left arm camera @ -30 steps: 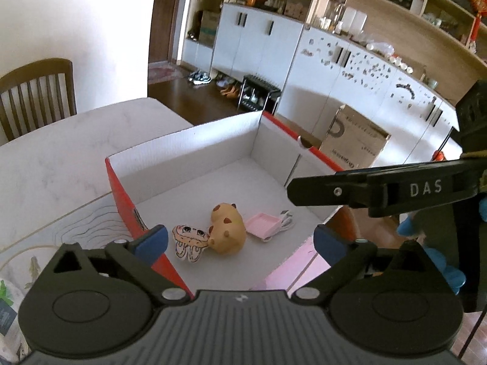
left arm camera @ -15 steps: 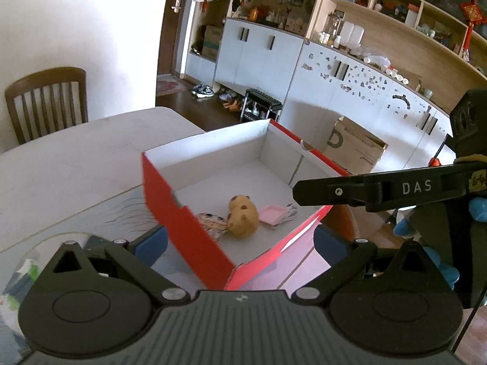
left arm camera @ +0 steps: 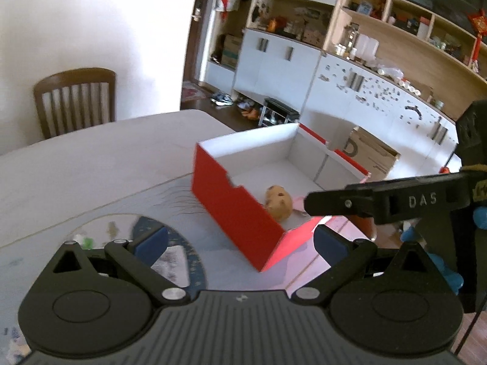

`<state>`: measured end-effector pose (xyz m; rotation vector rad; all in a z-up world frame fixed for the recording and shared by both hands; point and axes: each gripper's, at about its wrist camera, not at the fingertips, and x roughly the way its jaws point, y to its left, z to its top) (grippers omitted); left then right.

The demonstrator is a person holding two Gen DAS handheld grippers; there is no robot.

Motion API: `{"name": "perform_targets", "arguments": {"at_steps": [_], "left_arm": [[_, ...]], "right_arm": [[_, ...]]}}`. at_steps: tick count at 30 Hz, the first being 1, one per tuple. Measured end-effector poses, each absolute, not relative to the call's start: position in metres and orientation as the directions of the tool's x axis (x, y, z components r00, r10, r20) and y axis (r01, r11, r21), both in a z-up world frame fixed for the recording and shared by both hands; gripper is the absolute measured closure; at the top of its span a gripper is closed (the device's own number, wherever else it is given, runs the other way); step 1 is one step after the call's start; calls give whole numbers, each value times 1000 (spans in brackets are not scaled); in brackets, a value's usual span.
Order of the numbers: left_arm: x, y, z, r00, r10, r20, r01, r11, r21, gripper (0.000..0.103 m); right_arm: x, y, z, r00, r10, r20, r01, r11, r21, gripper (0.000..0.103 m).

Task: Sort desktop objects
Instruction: 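Move both open tools back from the box toward the placemat items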

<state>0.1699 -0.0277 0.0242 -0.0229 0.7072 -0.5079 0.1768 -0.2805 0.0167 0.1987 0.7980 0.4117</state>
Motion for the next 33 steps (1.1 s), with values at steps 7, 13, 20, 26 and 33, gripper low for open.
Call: {"name": "perform_targets", "arguments": {"at_steps": [7,13,20,26,33], "left_arm": [[158,3,27,682,-419,-599,404,899,-169,1],[149,34,21,700,-388,-600,360,917,-172,1],[138,61,13,716,-355,-601,322,932,-167,1],[131,86,4,724,-324,-609,286,944,-162,1],[123,112,-18,702,-304,-644,253,952,-174,1]], "right_arm": [[162,-250,16,623,434,-651,-305,901,310,0],[149,-223,12,610,439,-659,-333,897,290,0],[138,-192,5,599,446,-665,-372,891,262,1],[134,-173,0,589,446,-673,-380,889,256,1],[130,-156,-11,582,433,-688,-393,891,228,1]]}}
